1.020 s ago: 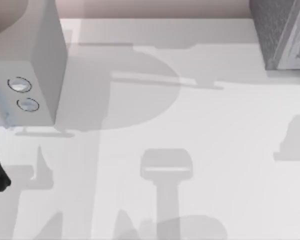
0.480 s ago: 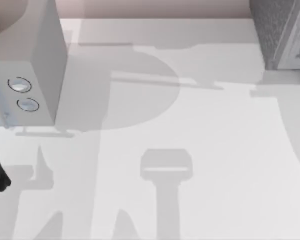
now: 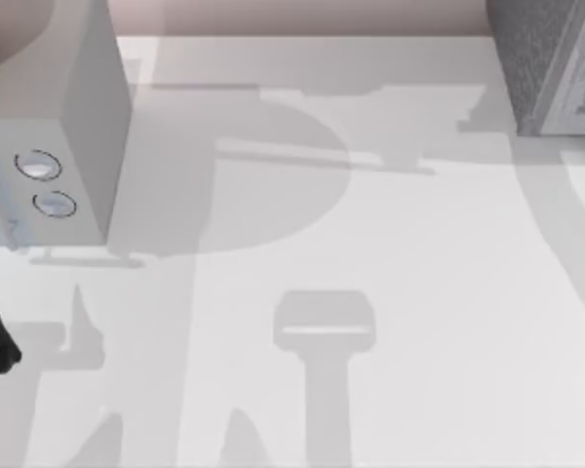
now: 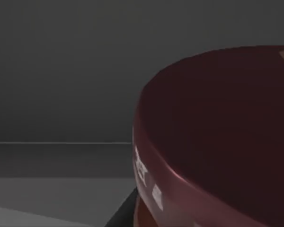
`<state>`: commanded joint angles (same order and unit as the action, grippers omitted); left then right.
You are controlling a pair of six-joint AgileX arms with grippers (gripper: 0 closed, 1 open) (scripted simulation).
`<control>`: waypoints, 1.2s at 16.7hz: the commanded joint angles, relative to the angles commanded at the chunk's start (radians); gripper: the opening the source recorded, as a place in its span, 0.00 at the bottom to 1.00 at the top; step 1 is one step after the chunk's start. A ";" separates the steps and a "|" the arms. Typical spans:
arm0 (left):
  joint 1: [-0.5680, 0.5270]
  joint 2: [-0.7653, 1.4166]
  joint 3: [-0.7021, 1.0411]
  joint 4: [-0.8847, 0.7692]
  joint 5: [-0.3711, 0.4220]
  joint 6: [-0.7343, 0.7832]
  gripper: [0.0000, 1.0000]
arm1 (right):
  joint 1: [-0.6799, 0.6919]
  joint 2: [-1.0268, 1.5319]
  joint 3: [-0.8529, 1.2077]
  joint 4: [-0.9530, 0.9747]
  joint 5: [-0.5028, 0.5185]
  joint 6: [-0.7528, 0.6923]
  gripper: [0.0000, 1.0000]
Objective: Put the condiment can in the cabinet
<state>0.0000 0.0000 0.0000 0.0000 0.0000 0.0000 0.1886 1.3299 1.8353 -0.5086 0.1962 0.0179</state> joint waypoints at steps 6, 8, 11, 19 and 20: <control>0.000 0.000 0.000 0.000 0.000 0.000 1.00 | 0.000 0.020 0.025 -0.007 0.002 0.001 0.00; 0.000 0.000 0.000 0.000 0.000 0.000 1.00 | -0.005 0.035 0.039 -0.005 -0.002 0.002 0.00; 0.000 0.000 0.000 0.000 0.000 0.000 1.00 | -0.028 0.136 0.131 0.007 -0.016 0.002 0.00; 0.000 0.000 0.000 0.000 0.000 0.000 1.00 | -0.077 0.519 0.445 0.064 -0.068 0.000 0.00; 0.000 0.000 0.000 0.000 0.000 0.000 1.00 | -0.083 0.532 0.459 0.071 -0.073 0.001 0.00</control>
<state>0.0000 0.0000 0.0000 0.0000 0.0000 0.0000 0.1052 1.8623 2.2946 -0.4378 0.1229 0.0184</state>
